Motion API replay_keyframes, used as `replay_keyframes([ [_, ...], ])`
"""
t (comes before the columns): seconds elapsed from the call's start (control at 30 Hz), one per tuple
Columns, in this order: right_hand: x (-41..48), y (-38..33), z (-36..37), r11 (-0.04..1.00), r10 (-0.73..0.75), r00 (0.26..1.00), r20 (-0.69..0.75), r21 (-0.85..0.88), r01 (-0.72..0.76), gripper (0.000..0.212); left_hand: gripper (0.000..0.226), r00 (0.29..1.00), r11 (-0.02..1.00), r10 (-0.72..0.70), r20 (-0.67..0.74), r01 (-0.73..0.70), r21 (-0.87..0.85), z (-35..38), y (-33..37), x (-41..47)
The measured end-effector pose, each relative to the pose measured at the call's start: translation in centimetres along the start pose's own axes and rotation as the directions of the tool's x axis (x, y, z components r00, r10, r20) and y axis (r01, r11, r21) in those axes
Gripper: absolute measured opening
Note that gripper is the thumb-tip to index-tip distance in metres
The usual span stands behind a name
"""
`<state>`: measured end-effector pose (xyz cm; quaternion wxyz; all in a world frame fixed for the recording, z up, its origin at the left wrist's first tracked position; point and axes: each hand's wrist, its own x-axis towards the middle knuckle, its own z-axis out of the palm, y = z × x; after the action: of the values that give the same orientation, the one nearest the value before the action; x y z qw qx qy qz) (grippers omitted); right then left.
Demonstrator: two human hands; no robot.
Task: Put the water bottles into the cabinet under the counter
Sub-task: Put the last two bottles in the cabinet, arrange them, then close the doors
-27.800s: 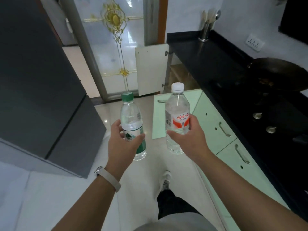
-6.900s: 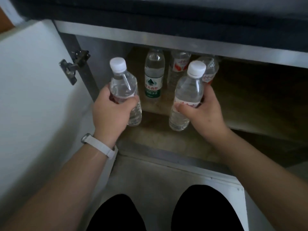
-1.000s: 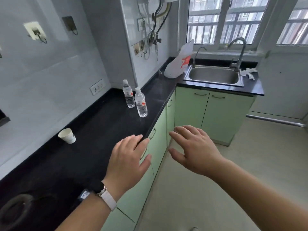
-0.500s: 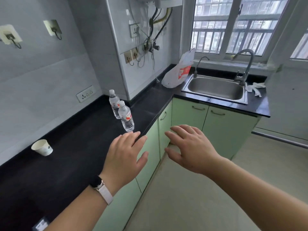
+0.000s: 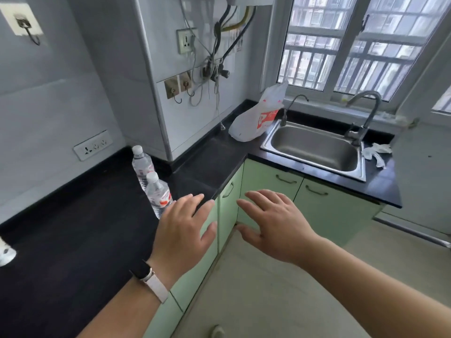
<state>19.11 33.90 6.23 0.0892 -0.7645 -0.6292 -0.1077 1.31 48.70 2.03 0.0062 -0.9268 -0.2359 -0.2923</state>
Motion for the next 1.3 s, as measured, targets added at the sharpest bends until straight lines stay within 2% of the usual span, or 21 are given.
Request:
replay_keyframes([
  [0.3,10.3,3.8,2.8,0.997,-0.072,0.997,0.038,-0.012,0.072,0.057,0.045,1.0,0.999,-0.025,0.018,0.025,0.024,5.2,-4.8,7.8],
  [0.5,15.7,3.9,4.9,0.985,-0.157,0.987,-0.022,0.065,0.158,0.055,0.045,0.995,0.991,-0.081,0.066,0.073,0.113,5.4,-8.1,8.8],
  [0.63,19.7,3.7,7.4,0.953,-0.262,0.964,-0.039,0.145,0.265,0.054,0.045,0.977,0.964,-0.196,0.078,0.178,0.2,6.1,-10.5,8.7],
  [0.8,25.1,4.1,11.2,0.887,-0.412,0.91,-0.05,0.205,0.413,0.052,0.052,0.917,0.896,-0.395,0.057,0.371,0.245,6.3,-12.2,8.7],
  [0.9,28.7,4.1,13.3,0.827,-0.506,0.862,-0.042,0.262,0.498,0.054,0.057,0.834,0.801,-0.551,0.025,0.521,0.295,6.5,-12.8,8.6],
  [1.07,33.7,4.5,15.5,0.712,-0.632,0.774,-0.04,0.364,0.6,0.054,0.06,0.617,0.588,-0.787,-0.024,0.76,0.276,7.1,-11.5,8.8],
  [1.17,36.8,4.7,16.9,0.658,-0.693,0.721,0.005,0.415,0.629,0.056,0.065,0.432,0.415,-0.901,-0.038,0.885,0.212,8.1,-10.9,9.2],
  [1.23,38.1,4.7,17.9,0.628,-0.723,0.689,0.056,0.469,0.621,0.058,0.066,0.297,0.291,-0.954,-0.045,0.951,0.106,9.0,-10.2,9.3],
  [1.3,39.0,4.4,18.9,0.597,-0.747,0.658,0.099,0.535,0.597,0.06,0.063,0.196,0.197,-0.979,-0.053,0.98,-0.004,10.1,-9.5,9.4],
])
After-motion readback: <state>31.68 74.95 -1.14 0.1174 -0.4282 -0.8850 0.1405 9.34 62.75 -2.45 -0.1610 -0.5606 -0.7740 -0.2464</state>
